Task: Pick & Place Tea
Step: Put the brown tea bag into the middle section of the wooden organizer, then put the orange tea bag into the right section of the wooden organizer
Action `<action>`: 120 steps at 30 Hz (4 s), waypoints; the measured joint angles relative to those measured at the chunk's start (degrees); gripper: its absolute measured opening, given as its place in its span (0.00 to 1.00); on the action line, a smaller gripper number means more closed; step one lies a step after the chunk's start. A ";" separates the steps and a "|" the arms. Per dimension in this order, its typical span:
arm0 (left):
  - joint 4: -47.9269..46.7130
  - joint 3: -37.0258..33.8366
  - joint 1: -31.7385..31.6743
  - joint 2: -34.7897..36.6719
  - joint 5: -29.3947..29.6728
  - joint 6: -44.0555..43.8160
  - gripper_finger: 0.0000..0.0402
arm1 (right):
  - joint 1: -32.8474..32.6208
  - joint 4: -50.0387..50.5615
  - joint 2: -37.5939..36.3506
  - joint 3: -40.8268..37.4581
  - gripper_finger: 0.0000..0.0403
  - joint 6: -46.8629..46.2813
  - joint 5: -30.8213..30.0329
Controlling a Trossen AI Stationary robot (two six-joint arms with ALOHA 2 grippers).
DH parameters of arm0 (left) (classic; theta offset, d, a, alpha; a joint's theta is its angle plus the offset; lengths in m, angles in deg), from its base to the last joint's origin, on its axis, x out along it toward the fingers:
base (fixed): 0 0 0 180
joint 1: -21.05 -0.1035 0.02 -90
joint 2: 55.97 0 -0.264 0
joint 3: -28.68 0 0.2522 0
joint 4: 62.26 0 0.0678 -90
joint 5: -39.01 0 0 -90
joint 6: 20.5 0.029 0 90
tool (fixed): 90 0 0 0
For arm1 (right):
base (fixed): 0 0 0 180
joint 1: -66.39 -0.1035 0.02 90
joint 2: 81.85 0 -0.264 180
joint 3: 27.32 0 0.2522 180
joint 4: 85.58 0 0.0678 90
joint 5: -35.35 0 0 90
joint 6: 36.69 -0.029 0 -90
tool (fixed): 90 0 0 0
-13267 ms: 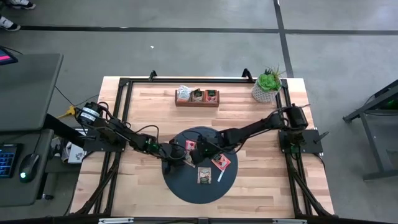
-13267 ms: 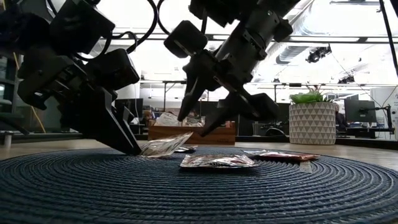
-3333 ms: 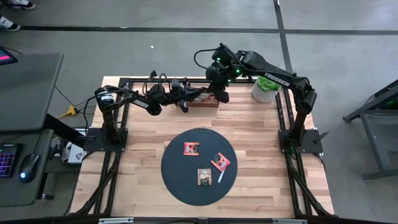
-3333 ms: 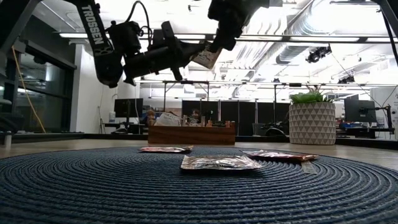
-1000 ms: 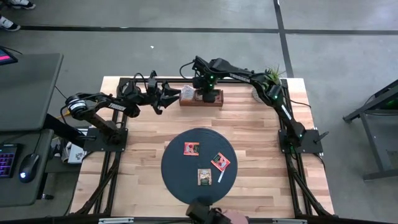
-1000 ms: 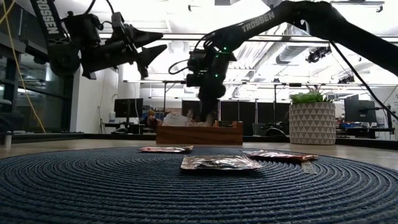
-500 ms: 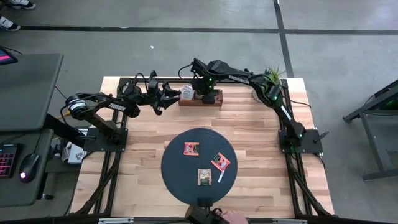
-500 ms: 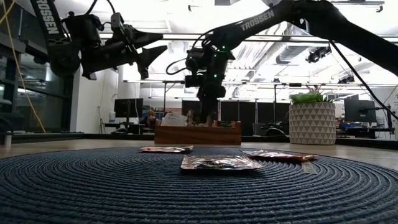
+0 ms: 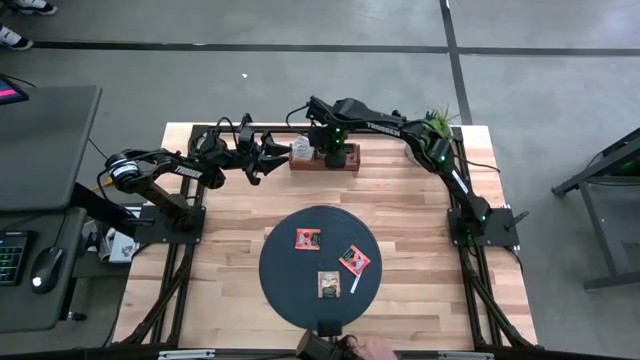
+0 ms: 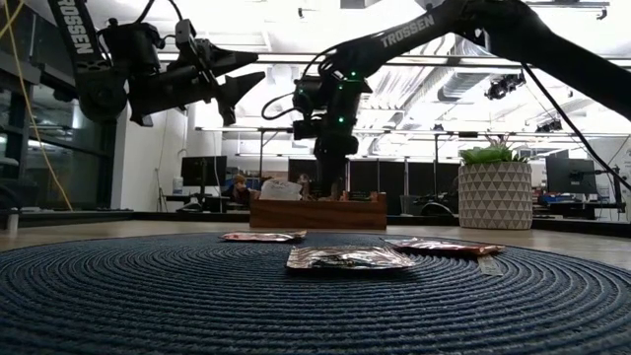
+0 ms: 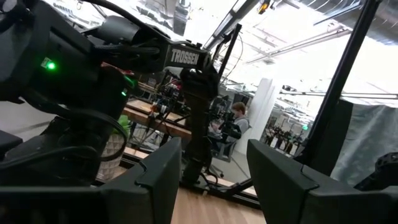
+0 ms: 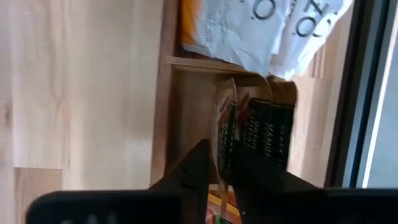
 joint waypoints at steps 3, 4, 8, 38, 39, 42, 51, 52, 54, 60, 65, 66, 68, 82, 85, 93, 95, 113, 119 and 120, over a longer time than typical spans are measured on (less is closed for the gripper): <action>0.00 0.00 0.00 0.00 -0.03 -0.02 0.45 | -0.41 0.00 0.00 0.00 0.20 -0.06 0.03; 0.00 0.00 0.00 0.00 -0.04 -0.02 0.45 | -0.56 0.00 0.00 0.00 0.22 -0.06 0.04; 0.02 0.00 0.00 0.00 -0.59 -0.06 0.45 | -0.98 0.32 -0.13 0.00 0.30 -0.85 -0.06; -8.86 0.07 8.67 -0.03 -7.33 5.86 0.45 | -10.13 20.88 -21.64 -0.02 0.37 -15.23 7.44; -10.71 0.07 10.18 -0.02 -7.37 6.99 0.45 | -11.24 20.14 -21.64 -0.07 0.37 -15.86 7.30; -16.27 0.07 14.65 -0.04 -7.10 10.43 0.45 | -14.81 16.14 -21.74 -2.09 0.37 -18.75 6.87; -31.16 0.04 25.68 -0.02 -1.21 17.92 0.45 | -24.87 1.62 -21.57 -19.66 0.37 -29.62 3.02; -32.98 0.04 26.85 -0.02 -0.40 18.65 0.45 | -25.80 -1.79 -21.57 -21.67 0.37 -31.10 2.38; -36.60 0.04 28.89 -0.02 1.62 19.94 0.45 | -27.41 -6.64 -21.57 -25.27 0.37 -33.91 1.82; -42.55 0.04 33.97 -0.02 8.09 21.05 0.45 | -30.21 -13.03 -21.57 -31.88 0.37 -46.14 1.46; -43.82 0.04 37.44 -0.02 12.40 21.08 0.45 | -32.61 -8.98 -21.57 -34.06 0.37 -58.77 2.34; -43.93 0.04 38.07 -0.02 12.96 21.07 0.45 | -33.49 -8.31 -21.57 -34.32 0.37 -59.31 2.35; -43.73 0.04 39.38 -0.02 14.58 21.07 0.45 | -35.60 -7.65 -21.57 -34.69 0.37 -59.69 2.12; -44.58 7.53 41.99 -1.55 20.81 26.73 0.45 | -50.45 -2.34 -21.57 -34.71 0.38 -73.72 -10.30; -48.34 11.49 42.01 -3.10 20.75 28.59 0.45 | -52.14 -2.30 -21.57 -34.71 0.38 -77.07 -11.87; -54.05 19.91 41.99 -10.59 17.99 30.47 0.45 | -55.73 -2.64 -21.57 -34.71 0.37 -88.26 -16.91; -54.79 21.09 41.99 -11.95 16.94 30.46 0.45 | -56.82 -2.76 -21.57 -34.71 0.37 -92.08 -18.76; -53.97 25.42 41.99 -16.65 15.93 30.03 0.45 | -65.19 -31.77 -38.11 -61.80 0.34 -117.34 -28.96; -53.76 25.45 41.99 -17.07 17.52 30.44 0.45 | -64.62 -43.95 -41.18 -71.31 0.24 -112.72 -31.44; -53.21 25.51 41.99 -17.70 17.54 30.39 0.45 | -64.41 -45.12 -41.18 -72.45 0.19 -112.64 -30.99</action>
